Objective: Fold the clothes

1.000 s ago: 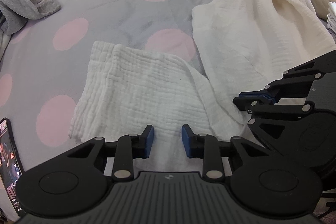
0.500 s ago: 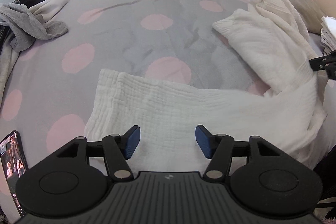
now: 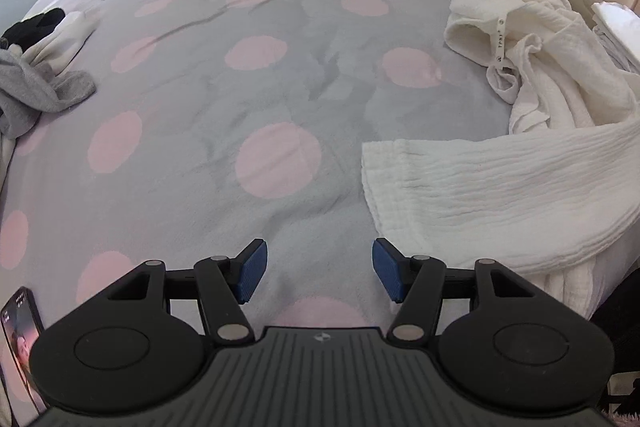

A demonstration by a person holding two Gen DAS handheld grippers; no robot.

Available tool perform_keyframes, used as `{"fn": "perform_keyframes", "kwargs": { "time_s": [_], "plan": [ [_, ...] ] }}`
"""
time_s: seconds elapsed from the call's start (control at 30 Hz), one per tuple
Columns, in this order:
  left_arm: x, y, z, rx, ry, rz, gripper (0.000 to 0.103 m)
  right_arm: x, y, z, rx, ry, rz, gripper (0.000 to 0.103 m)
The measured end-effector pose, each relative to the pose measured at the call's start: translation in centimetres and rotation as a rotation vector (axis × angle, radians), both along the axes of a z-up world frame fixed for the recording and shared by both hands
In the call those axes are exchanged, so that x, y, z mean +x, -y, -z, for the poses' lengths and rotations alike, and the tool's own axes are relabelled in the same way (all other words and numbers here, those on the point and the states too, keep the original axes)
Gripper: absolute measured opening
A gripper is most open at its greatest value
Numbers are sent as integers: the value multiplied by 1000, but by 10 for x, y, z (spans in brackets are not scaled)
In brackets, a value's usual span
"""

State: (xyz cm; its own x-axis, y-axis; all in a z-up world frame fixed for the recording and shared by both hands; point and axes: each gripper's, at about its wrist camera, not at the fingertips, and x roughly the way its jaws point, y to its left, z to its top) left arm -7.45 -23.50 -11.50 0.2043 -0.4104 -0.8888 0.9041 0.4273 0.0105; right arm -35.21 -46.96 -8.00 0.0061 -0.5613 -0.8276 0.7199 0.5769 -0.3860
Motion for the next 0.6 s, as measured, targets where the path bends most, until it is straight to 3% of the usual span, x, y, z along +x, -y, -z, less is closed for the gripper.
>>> {"fn": "perform_keyframes", "kwargs": {
  "time_s": [0.1, 0.3, 0.4, 0.5, 0.6],
  "plan": [
    [-8, 17, -6, -6, 15, 56, 57, -12, 13, 15, 26, -40, 28, 0],
    [-17, 66, -9, -20, 27, 189, 57, -22, 13, 15, 97, 30, 6, 6],
    [-21, 91, -11, -29, 32, 257, 57, -22, 11, -1, 105, 91, -35, 31],
    [-25, 121, -8, -37, 43, 329, 57, -17, 7, -17, 87, 143, -98, 34],
    [-31, 150, -3, -25, 86, 402, 57, -6, 13, -10, 101, 144, -132, 42]
  ]
}}
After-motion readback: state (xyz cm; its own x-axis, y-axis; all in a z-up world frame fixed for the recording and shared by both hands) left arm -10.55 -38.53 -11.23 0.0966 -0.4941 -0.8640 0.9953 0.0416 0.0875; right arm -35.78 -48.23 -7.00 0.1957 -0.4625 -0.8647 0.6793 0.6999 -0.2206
